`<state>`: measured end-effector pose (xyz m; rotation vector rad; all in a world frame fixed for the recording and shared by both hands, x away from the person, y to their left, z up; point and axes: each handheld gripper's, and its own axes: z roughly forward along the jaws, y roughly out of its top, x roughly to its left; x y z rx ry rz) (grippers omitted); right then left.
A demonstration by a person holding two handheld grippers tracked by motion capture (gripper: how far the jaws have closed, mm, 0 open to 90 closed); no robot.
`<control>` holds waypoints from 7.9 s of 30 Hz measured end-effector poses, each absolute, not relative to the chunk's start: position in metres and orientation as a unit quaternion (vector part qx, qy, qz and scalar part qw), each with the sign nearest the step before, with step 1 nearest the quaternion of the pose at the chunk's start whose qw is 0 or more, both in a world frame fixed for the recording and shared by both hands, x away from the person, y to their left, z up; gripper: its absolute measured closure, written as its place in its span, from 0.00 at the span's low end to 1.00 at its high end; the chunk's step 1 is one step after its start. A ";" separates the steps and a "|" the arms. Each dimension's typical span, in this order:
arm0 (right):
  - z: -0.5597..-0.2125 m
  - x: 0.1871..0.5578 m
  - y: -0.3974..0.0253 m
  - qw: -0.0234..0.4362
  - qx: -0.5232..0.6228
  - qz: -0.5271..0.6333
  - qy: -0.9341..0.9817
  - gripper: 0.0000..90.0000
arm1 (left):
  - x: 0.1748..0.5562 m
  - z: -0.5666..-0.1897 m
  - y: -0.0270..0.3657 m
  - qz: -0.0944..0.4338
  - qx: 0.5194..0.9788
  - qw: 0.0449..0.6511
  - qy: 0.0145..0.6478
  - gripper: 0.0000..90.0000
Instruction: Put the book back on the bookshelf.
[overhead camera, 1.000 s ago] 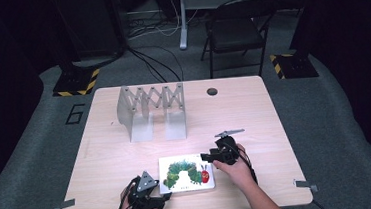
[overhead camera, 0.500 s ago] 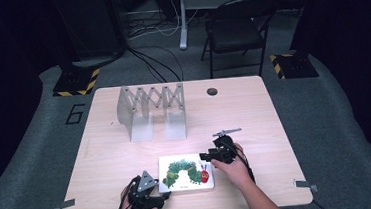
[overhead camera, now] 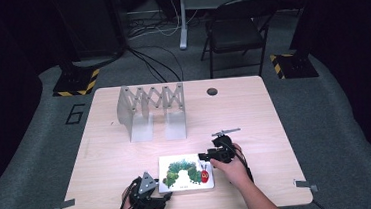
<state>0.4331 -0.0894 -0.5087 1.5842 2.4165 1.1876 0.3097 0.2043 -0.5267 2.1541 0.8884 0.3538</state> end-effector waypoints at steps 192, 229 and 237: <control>-0.496 0.436 -0.077 -0.071 0.510 0.387 0.764 0.46 | 0.294 -0.530 0.170 0.269 0.837 0.354 0.320 0.20; -0.507 0.442 -0.079 -0.087 0.516 0.381 0.763 0.46 | 0.307 -0.498 0.193 0.209 0.843 0.358 0.342 0.24; -0.507 0.441 -0.079 -0.086 0.516 0.379 0.763 0.46 | 0.324 -0.499 0.191 0.164 0.838 0.370 0.367 0.24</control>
